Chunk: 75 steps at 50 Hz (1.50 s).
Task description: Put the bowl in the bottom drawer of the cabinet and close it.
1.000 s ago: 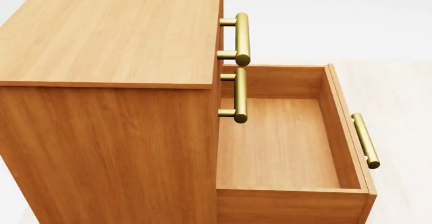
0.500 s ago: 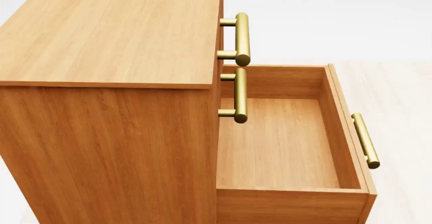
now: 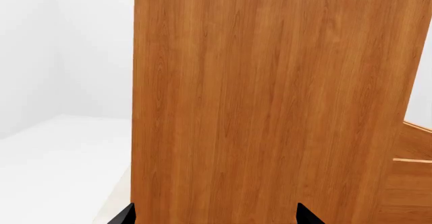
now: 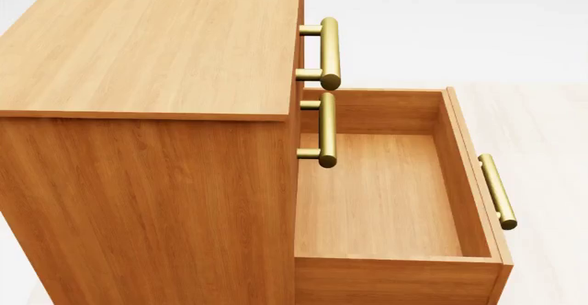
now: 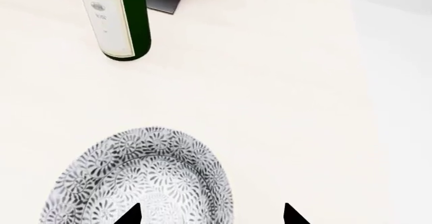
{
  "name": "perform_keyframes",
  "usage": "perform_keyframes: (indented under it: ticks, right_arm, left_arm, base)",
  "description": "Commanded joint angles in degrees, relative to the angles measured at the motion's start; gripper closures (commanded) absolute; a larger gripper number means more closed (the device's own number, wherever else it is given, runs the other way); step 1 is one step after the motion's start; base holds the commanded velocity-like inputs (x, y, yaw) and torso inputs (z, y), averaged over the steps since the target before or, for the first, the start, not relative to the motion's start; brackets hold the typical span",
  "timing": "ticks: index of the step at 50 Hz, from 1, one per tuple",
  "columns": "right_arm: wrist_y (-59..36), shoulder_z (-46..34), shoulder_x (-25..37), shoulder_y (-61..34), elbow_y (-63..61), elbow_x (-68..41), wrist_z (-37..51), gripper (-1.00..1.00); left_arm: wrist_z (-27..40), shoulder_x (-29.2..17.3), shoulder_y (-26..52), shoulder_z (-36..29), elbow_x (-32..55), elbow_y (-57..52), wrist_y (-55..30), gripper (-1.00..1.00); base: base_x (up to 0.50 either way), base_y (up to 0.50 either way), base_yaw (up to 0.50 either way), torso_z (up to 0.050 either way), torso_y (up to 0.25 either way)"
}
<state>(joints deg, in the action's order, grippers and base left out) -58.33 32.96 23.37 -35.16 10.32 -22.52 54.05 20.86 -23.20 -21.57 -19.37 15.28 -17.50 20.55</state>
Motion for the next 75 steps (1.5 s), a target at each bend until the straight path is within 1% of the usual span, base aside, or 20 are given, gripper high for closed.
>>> perform_keyframes:
  ticks: [1, 13, 45, 64, 75]
  right_arm:
    - [0.5, 0.8, -0.1, -0.3, 2.5, -0.5, -0.8, -1.00]
    - [0.7, 3.0, 0.3, -0.7, 4.2, -1.3, -1.0, -1.00]
    - [1.9, 4.8, 1.5, -3.2, 9.6, -2.0, -2.0, -1.00]
    - [3.9, 7.1, 2.4, -5.9, 17.8, -3.1, -4.1, -1.00]
    - [4.8, 7.0, 2.6, -6.2, 19.1, -3.0, -4.7, -1.00]
  left_arm:
    - [0.1, -0.2, 0.1, -0.1, 0.3, 0.1, 0.1, -1.00]
    - [0.2, -0.3, 0.0, -0.2, 0.2, 0.1, 0.4, -1.00]
    - [0.8, -0.7, 0.2, -0.6, 0.3, -0.5, -0.2, -1.00]
    - [1.1, -1.0, 0.1, -0.7, 0.6, -0.5, 0.0, -1.00]
    - [1.2, -1.1, 0.3, -0.8, 0.6, -0.5, -0.1, -1.00]
  base:
    - [0.00, 0.00, 0.00, 0.000, 0.000]
    - [0.00, 0.00, 0.00, 0.000, 0.000]
    - [0.00, 0.00, 0.00, 0.000, 0.000]
    - [0.00, 0.00, 0.00, 0.000, 0.000]
    - [0.00, 0.00, 0.00, 0.000, 0.000]
